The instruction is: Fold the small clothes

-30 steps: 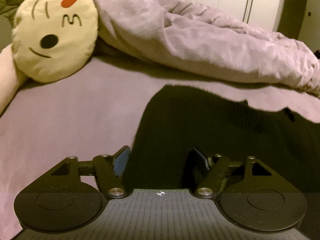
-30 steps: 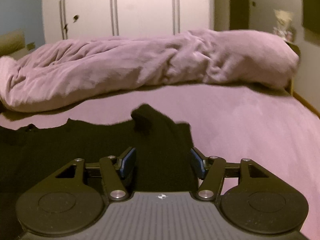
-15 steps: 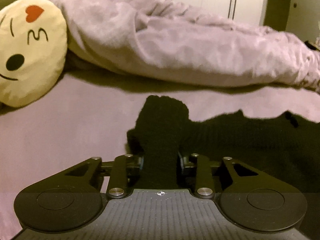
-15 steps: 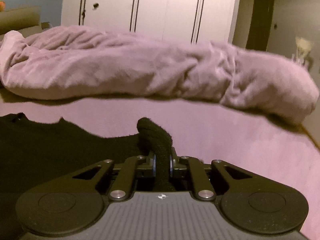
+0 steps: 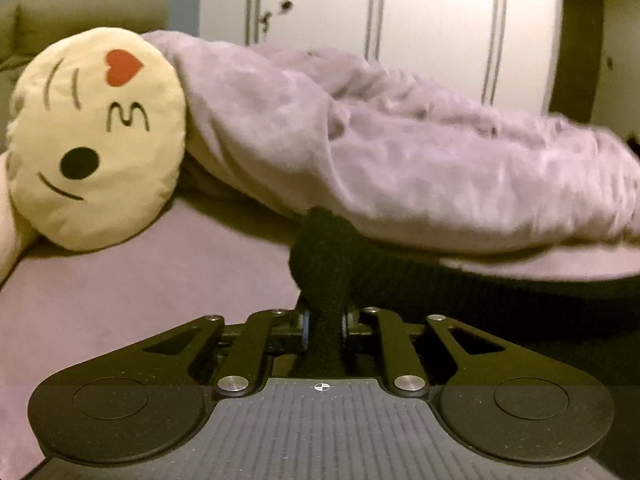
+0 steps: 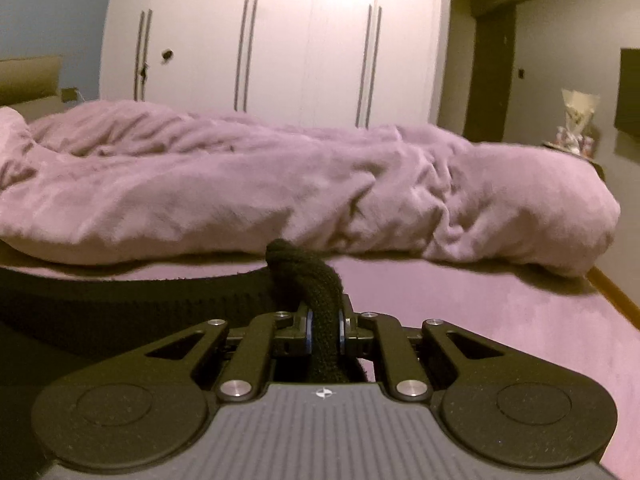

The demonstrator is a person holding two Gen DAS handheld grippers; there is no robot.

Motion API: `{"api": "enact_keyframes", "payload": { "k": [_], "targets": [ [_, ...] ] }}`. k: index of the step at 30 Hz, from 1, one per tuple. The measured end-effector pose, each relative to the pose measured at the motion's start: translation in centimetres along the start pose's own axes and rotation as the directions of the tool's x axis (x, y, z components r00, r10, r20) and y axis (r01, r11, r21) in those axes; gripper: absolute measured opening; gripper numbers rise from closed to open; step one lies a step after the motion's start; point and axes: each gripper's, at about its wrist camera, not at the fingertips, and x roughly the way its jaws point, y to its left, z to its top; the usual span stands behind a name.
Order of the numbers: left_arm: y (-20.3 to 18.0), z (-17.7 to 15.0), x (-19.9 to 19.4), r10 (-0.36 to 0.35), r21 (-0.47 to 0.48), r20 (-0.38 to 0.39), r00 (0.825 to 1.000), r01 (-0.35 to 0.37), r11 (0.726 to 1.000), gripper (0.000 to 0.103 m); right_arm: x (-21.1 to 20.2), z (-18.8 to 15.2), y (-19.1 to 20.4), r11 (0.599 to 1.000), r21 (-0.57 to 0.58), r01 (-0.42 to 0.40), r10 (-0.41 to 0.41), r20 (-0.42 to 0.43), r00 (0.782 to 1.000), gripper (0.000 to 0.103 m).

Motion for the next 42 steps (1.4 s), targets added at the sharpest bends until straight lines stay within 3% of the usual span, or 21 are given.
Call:
{"api": "enact_keyframes", "payload": {
  "k": [1,3,4,6,7,8,10,13,15,17,20,22,25,28,31,33,36,37,39,40,42],
  "targets": [
    [-0.3,-0.2,0.4,0.012,0.021,-0.019,1.000,-0.012,1.000,0.023,0.8,-0.4,0.0,1.000,-0.009,0.015,-0.015,-0.019,1.000,0.013],
    [-0.4,-0.8,0.7,0.036,0.019,-0.031,0.999,-0.036,0.999,0.042,2.3,-1.3,0.0,0.999,-0.016,0.048,-0.049,-0.086,0.995,0.022],
    [-0.2,-1.0,0.5,0.044,-0.002,-0.030,0.999,-0.044,0.999,0.046,2.7,-1.6,0.0,0.998,-0.009,0.066,-0.067,-0.112,0.991,0.028],
    [0.1,-1.4,-0.1,0.079,-0.034,-0.022,0.997,-0.079,0.996,0.061,1.8,-1.8,-0.3,0.990,0.033,0.138,-0.135,-0.079,0.988,0.049],
    [0.2,-1.5,-0.6,0.101,-0.042,-0.016,0.995,-0.102,0.994,0.066,1.0,-1.8,-0.3,0.988,0.056,0.142,-0.139,-0.047,0.989,0.052],
    [0.3,-1.6,-1.1,0.117,-0.057,-0.015,0.993,-0.117,0.991,0.071,-0.1,-1.8,-0.2,0.989,0.073,0.131,-0.130,-0.015,0.991,0.054],
    [-0.2,-2.0,-2.4,0.072,-0.089,-0.009,0.997,-0.073,0.993,0.073,-2.3,-2.0,0.6,0.995,0.087,0.049,-0.052,0.029,0.998,0.054],
    [-2.9,-2.6,-3.6,0.014,-0.087,0.008,1.000,-0.013,0.996,0.086,-4.4,-2.9,2.7,0.990,0.111,-0.089,0.085,0.041,0.996,0.055],
    [-5.5,-3.3,-3.5,-0.038,-0.047,-0.004,0.999,0.038,0.998,0.095,-4.7,-3.8,5.2,0.987,0.061,-0.151,0.149,0.034,0.988,0.060],
    [-8.1,-4.3,-2.6,-0.041,0.004,-0.017,0.999,0.041,0.999,0.095,-4.5,-4.5,7.3,0.986,0.002,-0.165,0.165,0.032,0.986,0.064],
    [-10.0,-5.9,-0.4,0.007,0.060,-0.048,0.999,-0.005,0.998,0.097,-3.2,-4.9,9.0,0.989,-0.041,-0.145,0.145,0.007,0.989,0.070],
    [-10.3,-6.7,0.5,0.049,0.096,-0.020,0.999,-0.047,0.994,0.102,-2.1,-5.0,9.1,0.994,-0.039,-0.105,0.104,-0.027,0.994,0.070],
    [-9.8,-6.8,0.6,0.041,0.085,-0.013,0.999,-0.040,0.996,0.103,-0.9,-5.6,7.1,0.997,0.068,-0.048,0.054,-0.078,0.995,0.070],
    [-9.0,-6.7,0.4,0.018,0.066,-0.029,0.999,-0.016,0.998,0.103,-0.6,-5.8,4.2,0.979,0.203,-0.015,0.031,-0.075,0.997,0.070],
    [-9.5,-7.0,-1.8,0.017,0.098,-0.045,0.999,-0.013,0.995,0.102,-2.6,-5.5,4.2,0.979,0.203,-0.021,0.031,-0.045,0.998,0.069],
    [-10.0,-7.8,-4.0,-0.051,0.085,-0.052,0.997,0.055,0.995,0.102,-5.5,-5.7,5.1,0.972,0.182,-0.149,0.148,0.019,0.989,0.069],
    [-10.6,-9.3,-6.0,-0.164,-0.006,-0.076,0.983,0.165,0.986,0.102,-9.0,-6.9,6.8,0.901,0.205,-0.381,0.378,0.059,0.924,0.069],
    [-10.9,-9.7,-6.4,-0.178,-0.028,-0.068,0.982,0.177,0.984,0.102,-9.4,-7.4,7.4,0.880,0.220,-0.422,0.422,0.050,0.905,0.067],
    [-11.7,-10.3,-6.5,-0.170,-0.041,-0.045,0.984,0.169,0.985,0.102,-9.2,-8.5,8.5,0.858,0.253,-0.447,0.455,0.031,0.890,0.053],
    [-12.0,-10.4,-6.3,-0.150,-0.036,-0.043,0.988,0.148,0.988,0.102,-8.9,-8.9,8.7,0.864,0.257,-0.433,0.443,0.021,0.896,0.052],
    [-12.4,-10.7,-5.8,-0.123,-0.008,-0.040,0.992,0.123,0.992,0.102,-8.4,-9.6,8.7,0.881,0.232,-0.412,0.417,0.032,0.909,0.035]
  ]
}}
